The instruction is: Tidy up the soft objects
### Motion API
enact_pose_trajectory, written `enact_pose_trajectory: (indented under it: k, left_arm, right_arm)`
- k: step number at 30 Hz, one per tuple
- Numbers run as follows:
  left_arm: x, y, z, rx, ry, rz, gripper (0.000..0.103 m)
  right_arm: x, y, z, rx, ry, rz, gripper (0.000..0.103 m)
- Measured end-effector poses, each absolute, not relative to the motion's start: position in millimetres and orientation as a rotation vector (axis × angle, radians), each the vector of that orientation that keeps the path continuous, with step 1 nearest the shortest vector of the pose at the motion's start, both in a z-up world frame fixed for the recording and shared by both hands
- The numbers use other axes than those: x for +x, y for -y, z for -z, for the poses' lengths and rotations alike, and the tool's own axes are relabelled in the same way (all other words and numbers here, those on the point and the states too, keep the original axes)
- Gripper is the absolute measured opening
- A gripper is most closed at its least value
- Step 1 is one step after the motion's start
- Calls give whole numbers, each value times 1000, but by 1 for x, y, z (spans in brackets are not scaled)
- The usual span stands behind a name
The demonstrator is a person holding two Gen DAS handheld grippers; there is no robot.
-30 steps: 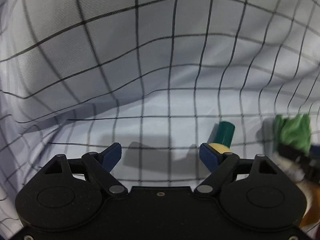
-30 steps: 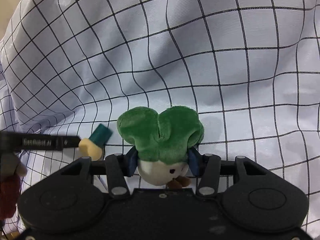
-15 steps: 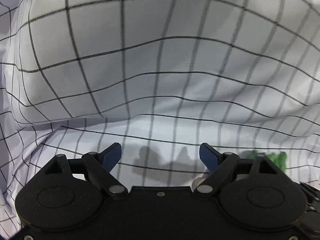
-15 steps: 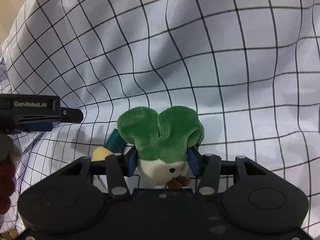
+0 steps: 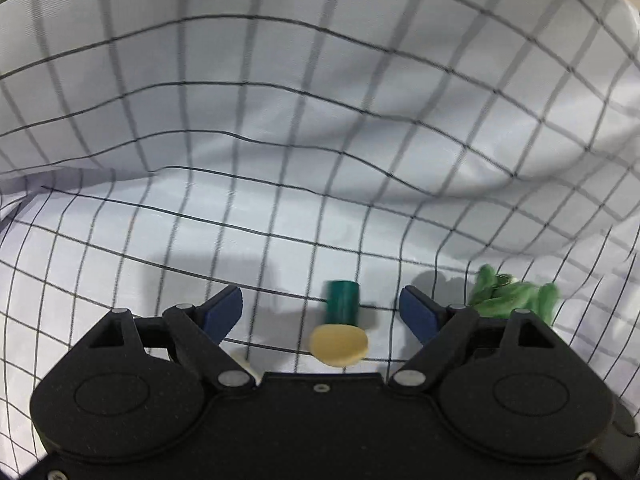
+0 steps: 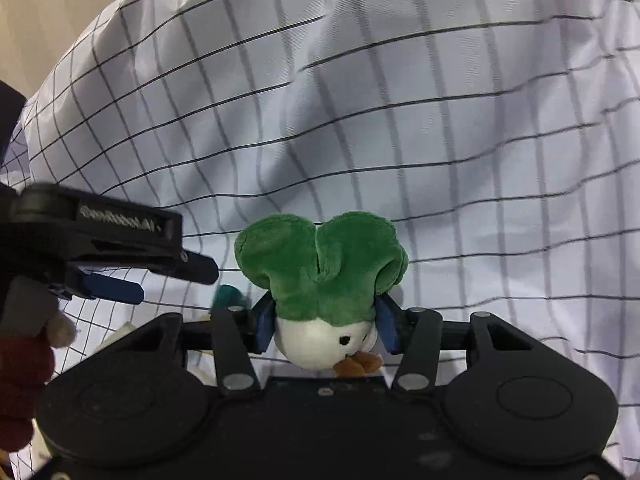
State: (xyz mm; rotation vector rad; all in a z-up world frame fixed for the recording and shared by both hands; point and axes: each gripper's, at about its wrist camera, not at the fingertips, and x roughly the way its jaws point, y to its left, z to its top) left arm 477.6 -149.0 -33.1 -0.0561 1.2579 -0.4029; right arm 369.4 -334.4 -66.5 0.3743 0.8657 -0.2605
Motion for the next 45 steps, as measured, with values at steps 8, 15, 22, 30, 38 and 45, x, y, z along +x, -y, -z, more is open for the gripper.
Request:
enact_pose_trajectory:
  k: [8, 15, 22, 30, 38, 45]
  left_arm:
    - [475, 187, 62, 17, -1305, 429, 82]
    - [477, 209, 90, 41, -1354, 412, 53]
    - [472, 221, 104, 38, -1340, 414, 38]
    - [464, 236, 104, -23, -1333, 527, 24]
    - [440, 252, 104, 139, -1277, 593, 40]
    - [400, 299, 107, 469, -1035, 859, 68]
  right_arm:
    - [346, 363, 71, 417, -863, 286, 50]
    - [342, 366, 72, 430, -854, 279, 50]
    - [339, 366, 72, 452, -851, 280, 50]
    - [337, 365, 72, 460, -853, 277, 50]
    - [331, 371, 72, 472, -851, 302, 50]
    - [319, 387, 62, 496, -825, 382, 50]
